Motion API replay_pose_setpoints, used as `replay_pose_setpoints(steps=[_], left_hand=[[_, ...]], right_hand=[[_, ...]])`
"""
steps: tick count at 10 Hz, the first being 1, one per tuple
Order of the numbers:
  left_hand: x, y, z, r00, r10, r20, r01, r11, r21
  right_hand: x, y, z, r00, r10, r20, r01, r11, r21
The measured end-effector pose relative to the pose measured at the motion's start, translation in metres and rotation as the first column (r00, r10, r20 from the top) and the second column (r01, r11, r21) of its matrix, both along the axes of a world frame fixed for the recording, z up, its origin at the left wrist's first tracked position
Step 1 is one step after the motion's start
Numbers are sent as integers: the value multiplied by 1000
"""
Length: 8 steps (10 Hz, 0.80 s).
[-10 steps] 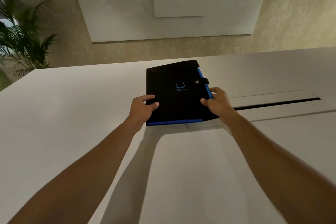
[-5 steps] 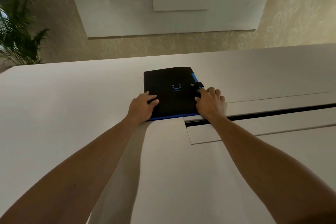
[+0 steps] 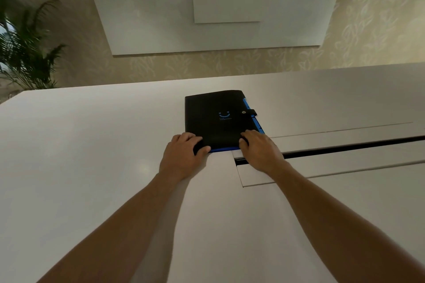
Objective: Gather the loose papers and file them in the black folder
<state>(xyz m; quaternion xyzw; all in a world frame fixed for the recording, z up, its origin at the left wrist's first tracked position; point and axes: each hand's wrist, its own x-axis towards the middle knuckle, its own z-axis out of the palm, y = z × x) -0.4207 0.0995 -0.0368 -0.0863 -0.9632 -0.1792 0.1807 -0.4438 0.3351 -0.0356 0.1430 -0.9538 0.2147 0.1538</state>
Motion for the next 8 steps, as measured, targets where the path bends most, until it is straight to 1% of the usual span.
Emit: replay_pose_setpoints(steps=[1,2,3,4,5,6,7,8], left_hand=[[-6,-2,2,991,-6,131,3,1000,24],[-12,-2,2,972,1,237,12,998,-53],[-16,-1,1,960,18,280,12,995,-103],[-20,-2,0,956,39,290,0,991,-133],[-21,-1,0,952,65,299,-29,992,-126],[-20,2,0,955,89,283,-59,992,-114],[-11,2,5,957,90,275,-86,996,-27],[5,0,6,966,33,255,-62,992,109]], right_hand=[[-6,-1,-1,998,9,56,-15,994,107],[-17,0,-2,988,-38,151,13,987,163],[-27,-1,-5,979,-60,194,28,986,167],[-33,-1,-10,977,-76,200,39,983,181],[-33,-1,-10,975,-88,206,49,981,190],[-30,-1,-9,976,-90,198,50,979,199],[-20,-1,2,989,-126,83,112,981,158],[-6,-2,10,986,-152,-61,157,984,80]])
